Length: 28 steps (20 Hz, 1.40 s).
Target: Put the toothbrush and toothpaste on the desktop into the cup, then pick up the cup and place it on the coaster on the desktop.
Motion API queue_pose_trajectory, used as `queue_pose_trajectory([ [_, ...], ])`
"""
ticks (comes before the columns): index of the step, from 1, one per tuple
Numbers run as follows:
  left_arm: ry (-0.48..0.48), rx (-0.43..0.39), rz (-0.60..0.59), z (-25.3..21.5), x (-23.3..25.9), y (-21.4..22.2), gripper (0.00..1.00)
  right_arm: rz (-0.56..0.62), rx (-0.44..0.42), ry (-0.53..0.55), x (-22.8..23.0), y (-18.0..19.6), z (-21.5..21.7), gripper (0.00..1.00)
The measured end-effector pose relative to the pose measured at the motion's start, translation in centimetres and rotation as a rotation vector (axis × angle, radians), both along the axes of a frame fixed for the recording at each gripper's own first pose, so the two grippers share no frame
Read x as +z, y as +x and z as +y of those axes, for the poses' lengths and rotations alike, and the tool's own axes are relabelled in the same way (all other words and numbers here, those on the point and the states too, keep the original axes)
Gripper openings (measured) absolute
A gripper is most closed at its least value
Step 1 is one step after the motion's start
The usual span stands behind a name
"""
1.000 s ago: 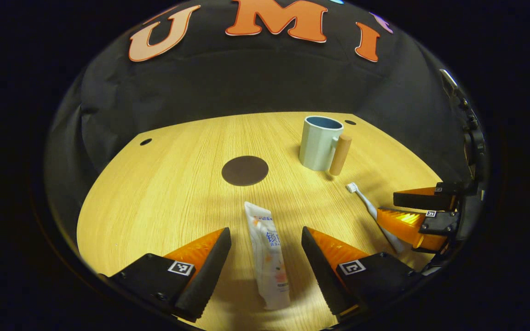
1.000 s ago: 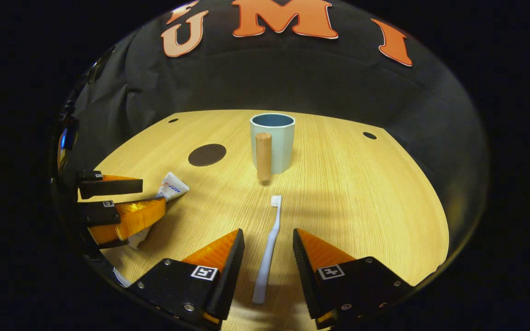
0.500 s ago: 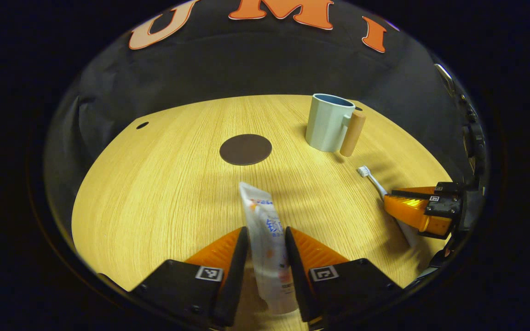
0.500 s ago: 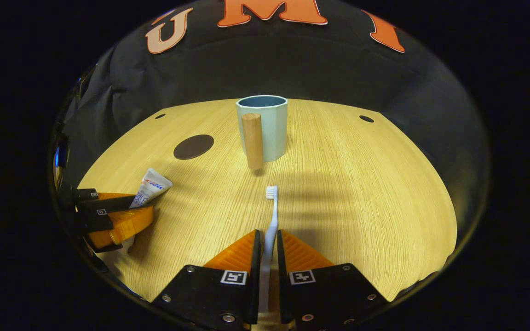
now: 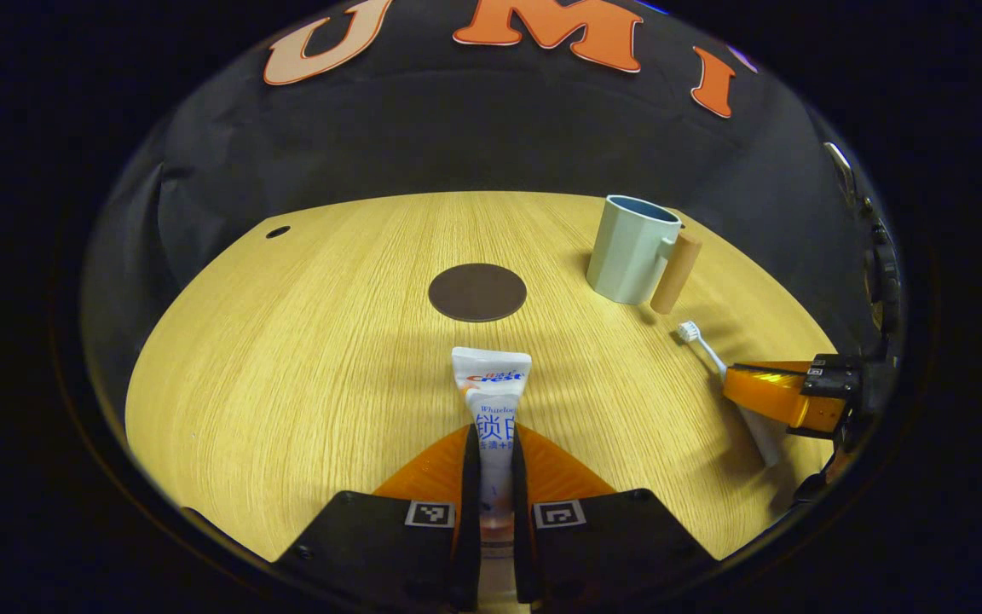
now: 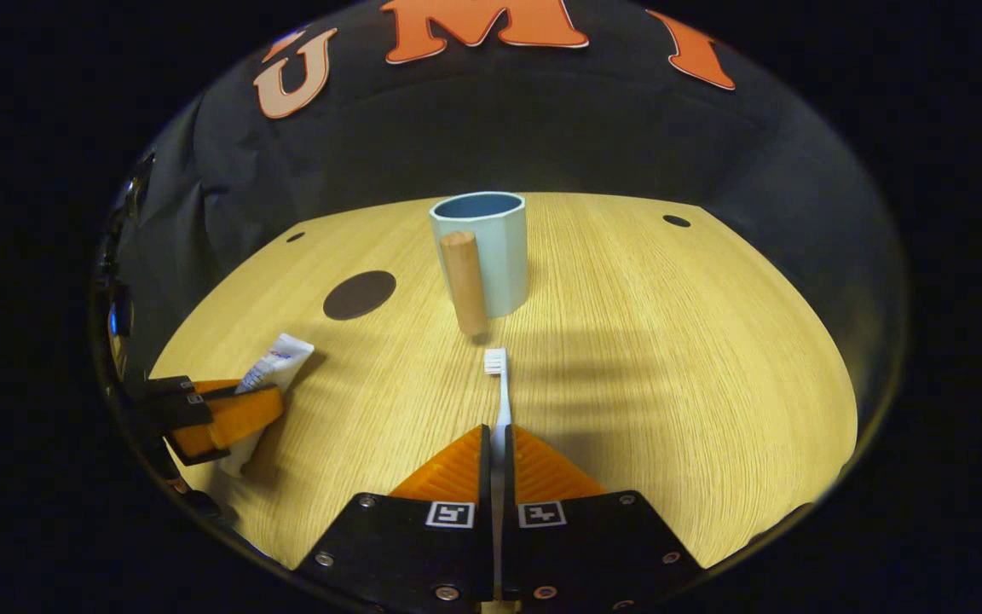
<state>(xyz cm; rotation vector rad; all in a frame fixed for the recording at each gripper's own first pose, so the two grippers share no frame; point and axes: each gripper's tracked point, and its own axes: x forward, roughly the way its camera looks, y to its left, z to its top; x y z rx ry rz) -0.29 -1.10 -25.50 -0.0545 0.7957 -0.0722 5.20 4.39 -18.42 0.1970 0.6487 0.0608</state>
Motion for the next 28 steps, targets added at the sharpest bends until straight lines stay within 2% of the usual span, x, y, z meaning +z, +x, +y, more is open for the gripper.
queue_pose_trajectory([
  [6, 0.001, -0.011, -0.056, 0.2, 1.7, 0.4, 0.19, -0.1, -0.031, 0.043, 3.4, 0.4, -1.1, 0.05],
  [12, 0.027, -0.006, -0.09, 0.5, 2.2, 1.5, 0.2, -0.198, -0.05, 0.064, 6.8, 2.5, -2.3, 0.04],
  [20, 0.011, 0.004, -0.121, 1.0, 2.8, 3.2, 0.19, -0.357, -0.033, 0.082, 12.2, 6.7, -2.9, 0.04],
  [22, 0.01, 0.005, -0.132, 1.4, 3.5, 3.7, 0.17, -0.392, -0.065, 0.081, 13.2, 8.4, -3.2, 0.04],
  [28, 0.011, 0.01, -0.163, 1.8, 4.4, 4.5, 0.2, -0.522, -0.065, 0.134, 15.9, 12.4, -2.4, 0.04],
])
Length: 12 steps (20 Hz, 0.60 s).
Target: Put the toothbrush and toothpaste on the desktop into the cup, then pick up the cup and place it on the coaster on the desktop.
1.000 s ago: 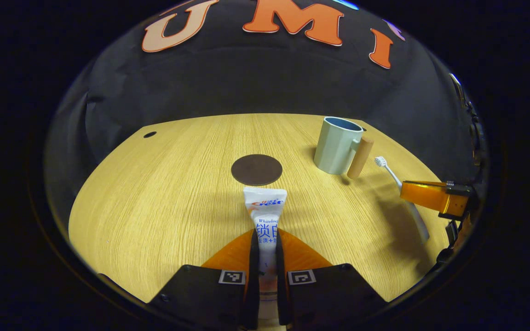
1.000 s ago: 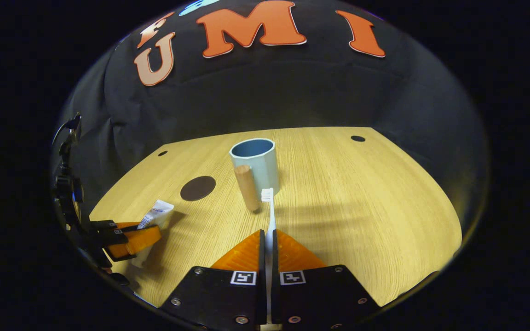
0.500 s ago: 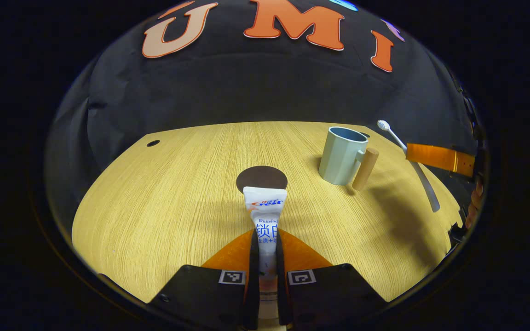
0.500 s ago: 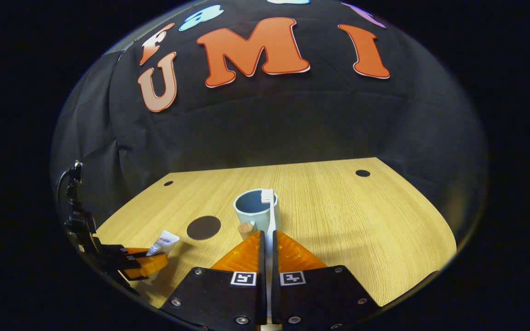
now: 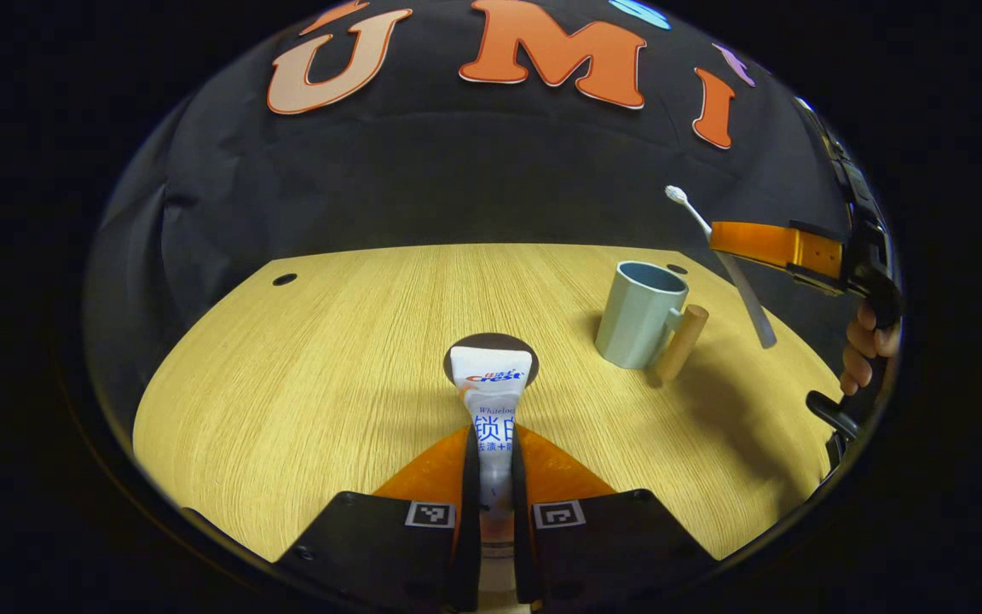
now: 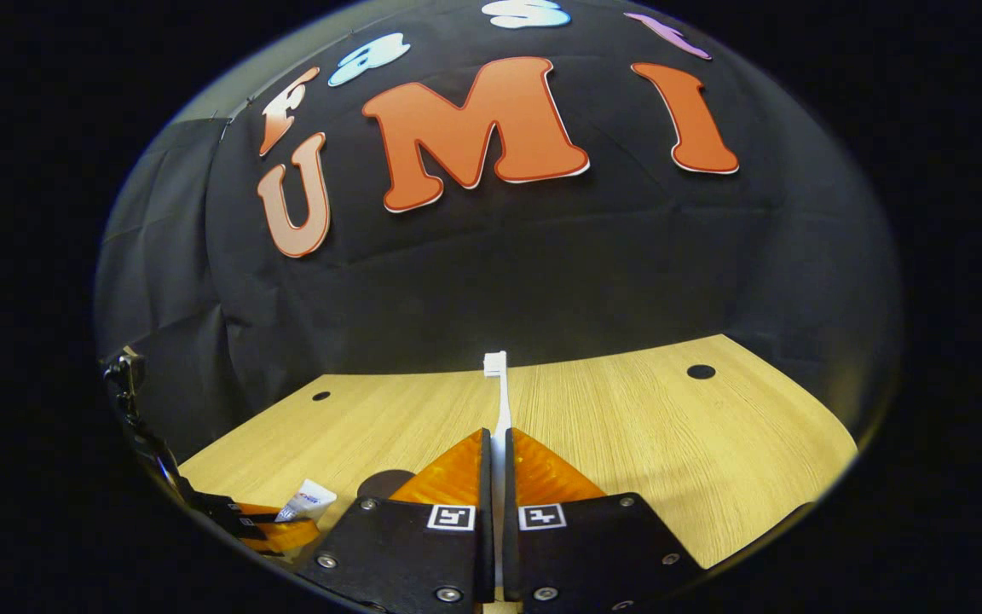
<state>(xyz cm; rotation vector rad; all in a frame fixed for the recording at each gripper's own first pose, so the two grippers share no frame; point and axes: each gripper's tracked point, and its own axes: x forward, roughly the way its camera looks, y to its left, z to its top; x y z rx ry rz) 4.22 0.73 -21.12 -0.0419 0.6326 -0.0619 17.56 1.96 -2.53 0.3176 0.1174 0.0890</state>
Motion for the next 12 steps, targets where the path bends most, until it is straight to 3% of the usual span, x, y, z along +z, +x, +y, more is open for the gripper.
queue_pose_trajectory([
  [9, -0.02, 0.025, -0.035, 0.8, 0.8, 1.1, 0.19, -0.233, 0.0, 0.043, 3.4, 4.9, -0.3, 0.04],
  [12, -0.025, 0.03, -0.055, 0.8, 1.3, 0.9, 0.19, -0.261, 0.011, 0.065, 2.9, 6.5, -0.1, 0.04],
])
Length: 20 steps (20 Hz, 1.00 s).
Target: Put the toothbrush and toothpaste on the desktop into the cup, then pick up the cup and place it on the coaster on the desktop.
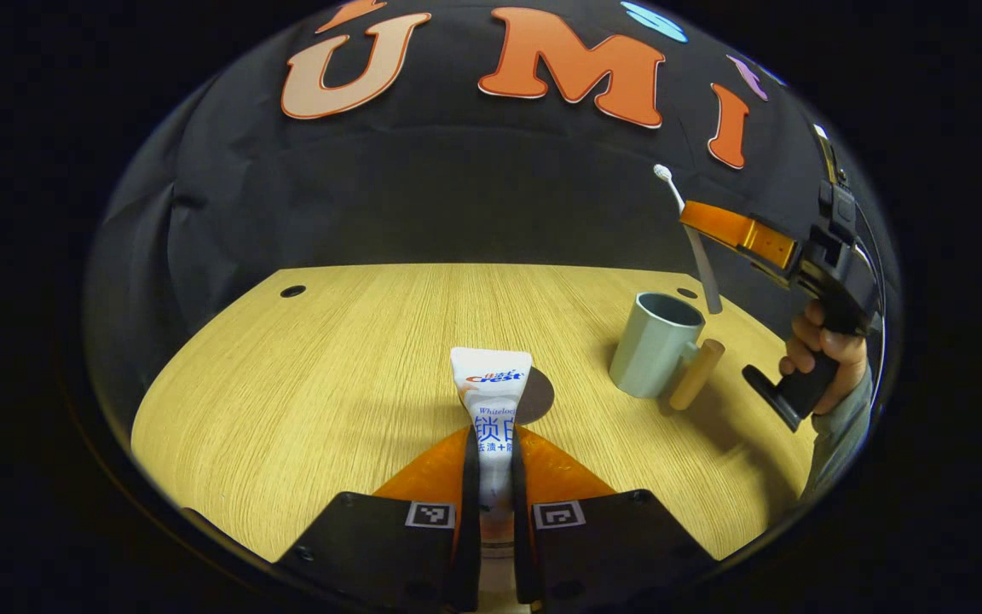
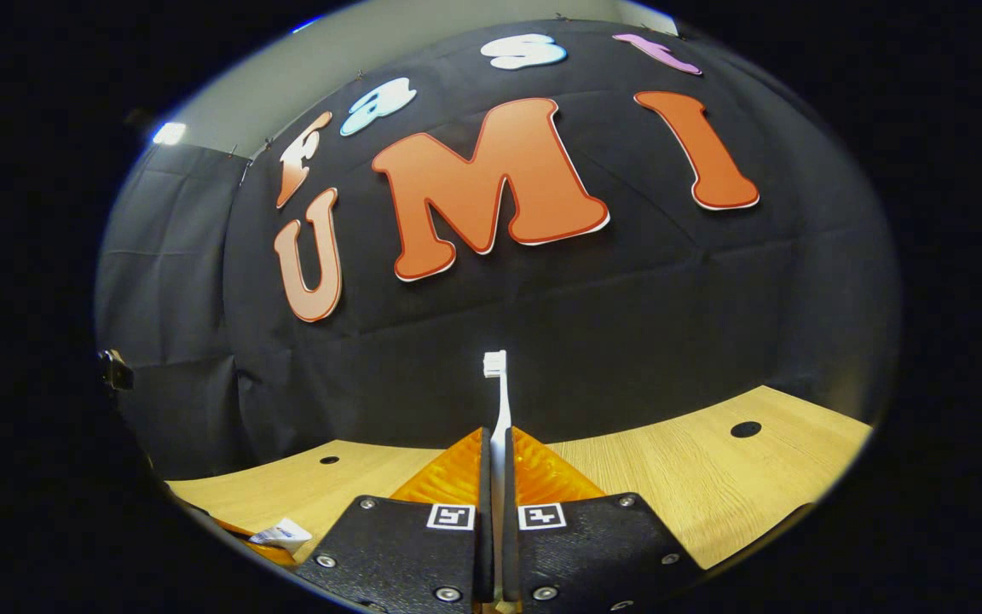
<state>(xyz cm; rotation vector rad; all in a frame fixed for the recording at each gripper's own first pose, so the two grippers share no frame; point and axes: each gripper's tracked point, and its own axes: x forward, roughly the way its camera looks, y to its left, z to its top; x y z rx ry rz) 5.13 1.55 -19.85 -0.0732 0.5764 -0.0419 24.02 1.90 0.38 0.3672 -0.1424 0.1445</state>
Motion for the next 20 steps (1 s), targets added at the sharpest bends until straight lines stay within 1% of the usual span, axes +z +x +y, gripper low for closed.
queue_pose_trajectory([
  [2, -0.012, 0.01, -0.009, 0.0, 0.3, -0.1, 0.19, -0.002, 0.018, 0.02, -0.6, 0.6, 0.4, 0.04],
  [5, -0.04, 0.015, -0.031, 0.1, 1.0, -0.5, 0.19, -0.004, 0.004, -0.013, -1.6, 1.5, 0.7, 0.04],
  [7, -0.042, 0.014, -0.057, 0.1, 1.7, -0.2, 0.19, -0.002, 0.011, -0.031, -2.3, 1.5, 1.2, 0.05],
  [8, -0.042, 0.011, -0.07, 0.1, 2.3, -0.2, 0.22, -0.009, 0.017, -0.033, -2.3, 1.4, 1.3, 0.05],
  [9, -0.043, 0.009, -0.082, 0.0, 3.2, -0.3, 0.2, -0.017, 0.02, -0.036, -2.4, 1.3, 1.5, 0.05],
  [11, -0.048, 0.002, -0.098, -1.0, 4.3, 0.1, 0.19, -0.021, 0.021, -0.053, -2.7, 1.4, 1.7, 0.06],
  [16, -0.058, -0.015, -0.132, -1.9, 6.6, 0.6, 0.19, 0.033, 0.019, -0.062, -4.5, 1.2, 1.4, 0.07],
  [20, -0.064, -0.032, -0.153, -3.5, 7.3, 1.5, 0.19, 0.069, 0.018, -0.088, -5.5, 0.3, 1.2, 0.07],
])
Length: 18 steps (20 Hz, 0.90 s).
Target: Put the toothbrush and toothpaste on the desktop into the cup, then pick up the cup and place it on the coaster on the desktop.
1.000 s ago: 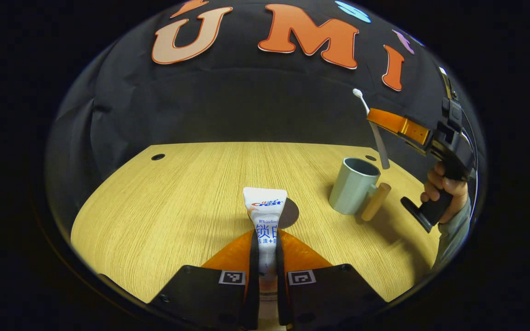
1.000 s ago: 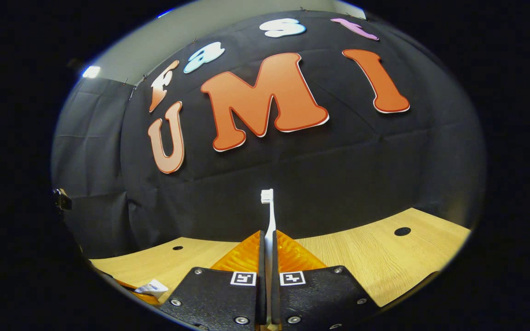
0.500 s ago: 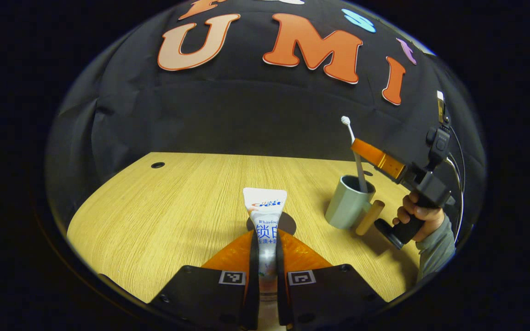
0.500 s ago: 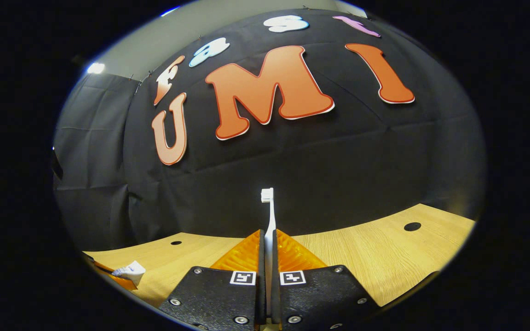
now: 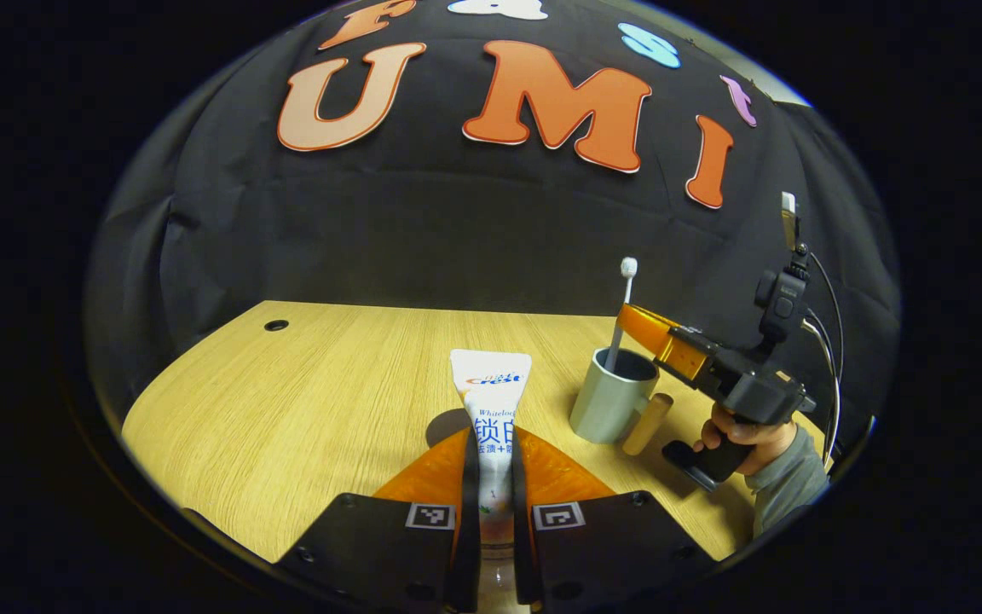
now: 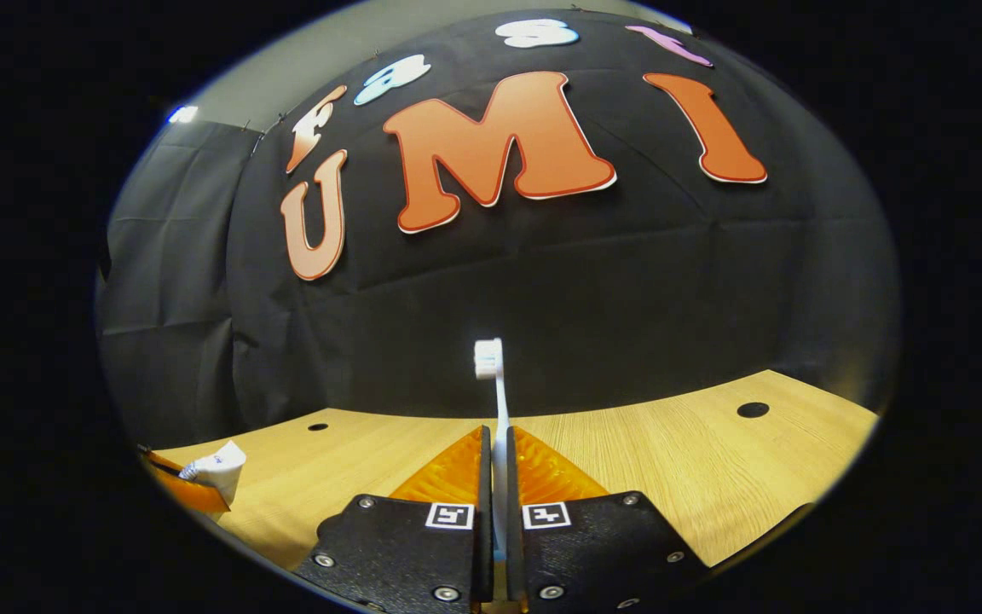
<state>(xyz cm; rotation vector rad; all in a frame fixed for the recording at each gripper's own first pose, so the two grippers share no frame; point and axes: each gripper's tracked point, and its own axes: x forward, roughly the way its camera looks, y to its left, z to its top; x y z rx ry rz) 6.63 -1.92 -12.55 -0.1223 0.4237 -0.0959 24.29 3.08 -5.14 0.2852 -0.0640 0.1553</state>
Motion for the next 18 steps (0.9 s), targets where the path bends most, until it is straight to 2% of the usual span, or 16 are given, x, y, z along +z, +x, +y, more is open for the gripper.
queue_pose_trajectory([
  [3, -0.01, -0.023, -0.033, -1.4, 1.2, 0.9, 0.17, 0.041, 0.032, -0.019, -0.6, -1.4, 0.2, 0.1],
  [6, -0.025, -0.048, -0.103, -3.3, 3.3, 1.7, 0.19, 0.061, 0.099, -0.017, -0.5, -3.6, 0.7, 0.16],
  [7, -0.036, -0.053, -0.124, -4.0, 3.9, 2.1, 0.22, 0.063, 0.1, -0.033, -0.4, -4.3, 0.4, 0.2],
  [10, -0.075, -0.082, -0.179, -6.1, 5.4, 3.8, 0.19, 0.063, 0.108, -0.072, -0.1, -6.4, -0.5, 0.28],
  [13, -0.1, -0.102, -0.246, -7.7, 7.0, 5.2, 0.19, 0.062, 0.1, -0.099, -0.1, -8.4, -1.6, 0.45],
  [18, -0.156, -0.135, -0.345, -9.9, 8.7, 7.7, 0.19, 0.08, 0.101, -0.132, -0.7, -10.8, -2.5, 0.63],
])
